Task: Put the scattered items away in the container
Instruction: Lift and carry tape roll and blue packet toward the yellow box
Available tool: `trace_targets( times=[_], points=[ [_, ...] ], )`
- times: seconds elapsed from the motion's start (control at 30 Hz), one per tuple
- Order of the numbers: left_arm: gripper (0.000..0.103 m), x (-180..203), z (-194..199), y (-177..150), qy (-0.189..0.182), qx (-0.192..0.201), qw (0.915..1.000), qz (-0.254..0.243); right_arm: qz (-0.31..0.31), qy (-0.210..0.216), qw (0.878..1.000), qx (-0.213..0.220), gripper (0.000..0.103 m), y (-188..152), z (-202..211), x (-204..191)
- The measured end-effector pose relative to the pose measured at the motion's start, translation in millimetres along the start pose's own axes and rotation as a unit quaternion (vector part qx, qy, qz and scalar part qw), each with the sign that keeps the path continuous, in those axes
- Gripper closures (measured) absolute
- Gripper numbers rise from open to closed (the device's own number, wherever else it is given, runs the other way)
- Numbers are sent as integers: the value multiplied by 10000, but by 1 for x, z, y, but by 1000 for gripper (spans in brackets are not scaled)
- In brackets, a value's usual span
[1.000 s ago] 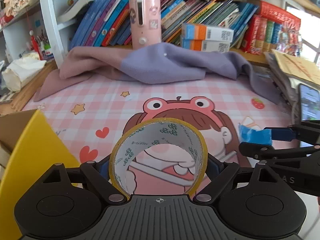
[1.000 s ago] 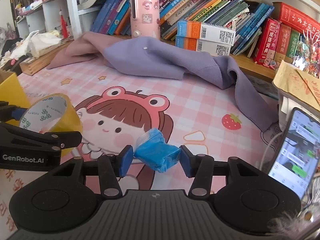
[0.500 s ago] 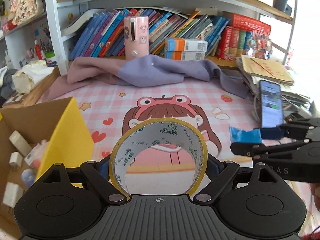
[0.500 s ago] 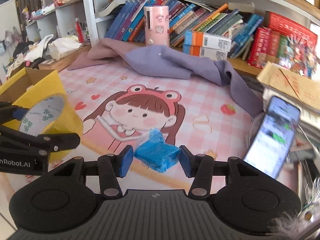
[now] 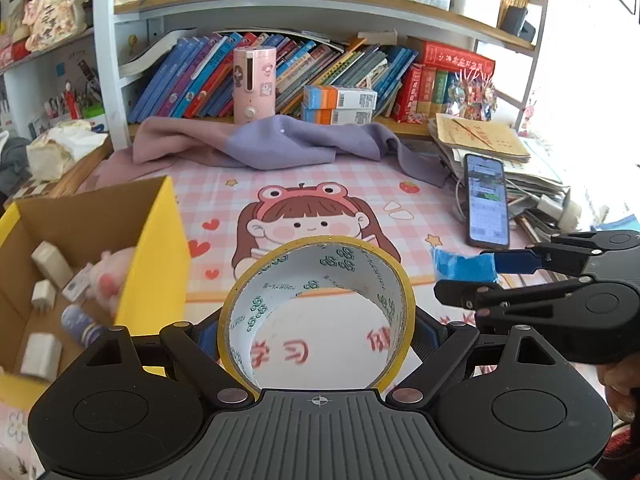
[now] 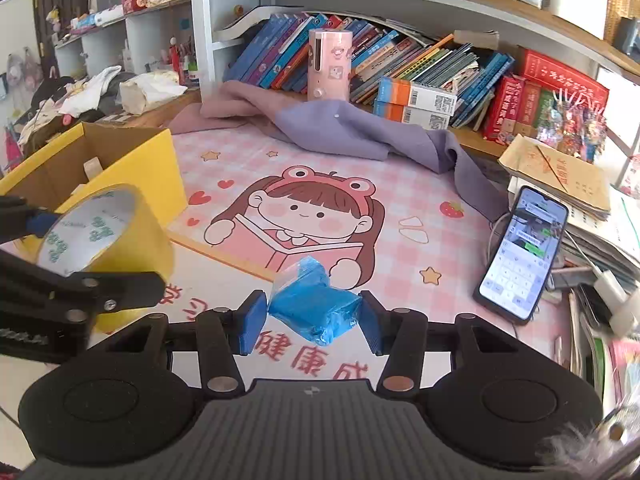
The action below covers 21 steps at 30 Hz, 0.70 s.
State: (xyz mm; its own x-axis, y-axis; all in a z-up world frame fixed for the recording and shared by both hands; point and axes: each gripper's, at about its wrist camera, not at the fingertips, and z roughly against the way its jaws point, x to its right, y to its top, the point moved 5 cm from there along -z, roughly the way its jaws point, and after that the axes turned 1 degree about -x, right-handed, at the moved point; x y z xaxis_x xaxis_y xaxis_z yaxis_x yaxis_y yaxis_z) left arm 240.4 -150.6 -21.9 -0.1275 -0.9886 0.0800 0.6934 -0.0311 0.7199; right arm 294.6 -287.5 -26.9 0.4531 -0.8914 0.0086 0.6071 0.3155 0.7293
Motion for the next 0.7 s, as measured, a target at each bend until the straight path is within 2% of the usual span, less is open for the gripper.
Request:
trace_targets(
  times=[0.27,0.4,0.57,0.7],
  points=[
    [14,-16,32,-32,-234,0,9997,-89,-210,-164,9996,-71,56,-19,22,-36],
    [14,-26,55,-55,-161,101,9995,-242,-193,-161,9996,-102,56,-31,34,-62],
    [14,-42,84,-83,-141,24,9998,-120,-145,-58,9998,-97,56,-43,51,-100],
    [14,-59,109,-98,18,162,9998,-75,50,38,10000,-13,56,-50,64,-134]
  ],
)
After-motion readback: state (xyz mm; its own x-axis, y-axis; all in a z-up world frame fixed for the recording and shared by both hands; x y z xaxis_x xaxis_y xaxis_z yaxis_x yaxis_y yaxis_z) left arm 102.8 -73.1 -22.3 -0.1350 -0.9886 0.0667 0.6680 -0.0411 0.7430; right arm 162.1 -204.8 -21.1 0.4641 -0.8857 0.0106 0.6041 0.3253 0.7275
